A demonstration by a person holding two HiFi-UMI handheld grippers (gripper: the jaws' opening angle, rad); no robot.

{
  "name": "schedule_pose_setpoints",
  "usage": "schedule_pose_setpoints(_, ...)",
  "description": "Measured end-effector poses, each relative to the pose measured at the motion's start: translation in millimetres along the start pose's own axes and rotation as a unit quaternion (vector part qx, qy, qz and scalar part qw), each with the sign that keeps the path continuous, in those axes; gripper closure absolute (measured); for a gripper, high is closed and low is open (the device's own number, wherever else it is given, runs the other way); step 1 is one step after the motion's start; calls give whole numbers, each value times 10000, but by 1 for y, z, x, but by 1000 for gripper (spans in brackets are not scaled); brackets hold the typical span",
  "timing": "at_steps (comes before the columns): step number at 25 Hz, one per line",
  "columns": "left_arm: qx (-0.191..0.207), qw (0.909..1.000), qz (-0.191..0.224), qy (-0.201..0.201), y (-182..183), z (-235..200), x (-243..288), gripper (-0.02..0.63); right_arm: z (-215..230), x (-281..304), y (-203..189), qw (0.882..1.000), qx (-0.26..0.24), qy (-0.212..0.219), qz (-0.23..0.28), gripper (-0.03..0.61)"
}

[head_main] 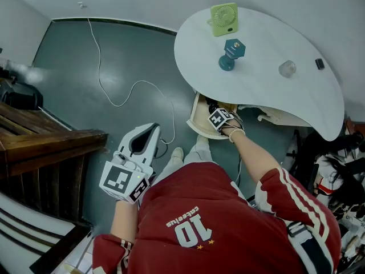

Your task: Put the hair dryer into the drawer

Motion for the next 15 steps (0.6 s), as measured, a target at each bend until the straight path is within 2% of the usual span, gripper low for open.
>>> schedule_pose_setpoints(5, 6, 10000, -15, 49, 0, -4, -5, 614, -5, 6, 3, 9997, -72, 76, -220, 172)
schedule_pose_setpoints(8, -8, 10000, -22, 49, 0, -7, -7, 614, -6, 7, 9, 9998, 82, 185, -92, 179)
schedule_pose_setpoints(15, -17, 10000, 33, -44, 1, -14, -9, 614, -11, -3, 17, 9998, -81, 191, 22, 196)
Point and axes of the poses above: the fingertips, and each gripper's own axes: x forward along the fingers, z to its right, y out of its top, the point moved 7 cm from there along -x, backward along the fingers, and after that the axes turned 8 degrees about y, right-handed, at the moved point
